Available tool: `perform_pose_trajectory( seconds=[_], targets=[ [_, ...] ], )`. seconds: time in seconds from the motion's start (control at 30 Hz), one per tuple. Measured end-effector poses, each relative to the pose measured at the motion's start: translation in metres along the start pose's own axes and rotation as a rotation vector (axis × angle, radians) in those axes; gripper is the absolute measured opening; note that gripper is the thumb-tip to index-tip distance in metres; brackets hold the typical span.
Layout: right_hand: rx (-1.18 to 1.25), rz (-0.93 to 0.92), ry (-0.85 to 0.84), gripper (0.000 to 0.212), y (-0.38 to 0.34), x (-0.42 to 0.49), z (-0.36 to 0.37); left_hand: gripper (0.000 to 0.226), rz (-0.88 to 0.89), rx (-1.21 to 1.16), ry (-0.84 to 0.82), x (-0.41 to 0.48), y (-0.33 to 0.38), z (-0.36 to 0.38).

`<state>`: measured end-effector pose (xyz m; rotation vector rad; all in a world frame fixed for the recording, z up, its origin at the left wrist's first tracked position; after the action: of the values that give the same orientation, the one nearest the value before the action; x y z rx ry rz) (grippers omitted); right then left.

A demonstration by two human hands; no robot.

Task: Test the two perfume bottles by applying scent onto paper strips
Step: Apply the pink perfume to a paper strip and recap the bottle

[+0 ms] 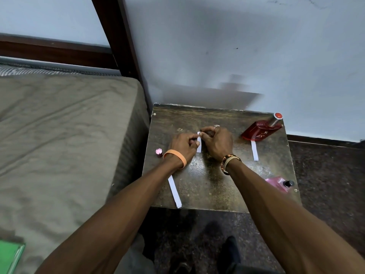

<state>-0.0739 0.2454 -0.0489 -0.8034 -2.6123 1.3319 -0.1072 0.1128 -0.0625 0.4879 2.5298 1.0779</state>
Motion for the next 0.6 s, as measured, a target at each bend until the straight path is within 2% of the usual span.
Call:
perform_pose_trajectory(
  seconds=[0.6],
  targets=[
    [0.050, 0.018, -0.004, 0.019, 0.0033, -0.0012, 0.0014, 0.028, -0.025, 0.059, 0.047, -0.0058, 0.0073, -0.0033]
  ],
)
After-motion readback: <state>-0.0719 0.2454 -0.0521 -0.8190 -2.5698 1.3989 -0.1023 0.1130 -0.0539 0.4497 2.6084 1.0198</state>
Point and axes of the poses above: each hand's wrist, its own x-axis towards the middle knuckle, its own z-axis out of the palm, y = z × x, the point moved 1 cm from there along x, towards the middle knuckle, and after that the axes turned 8 degrees about x, right-handed, at the moved point
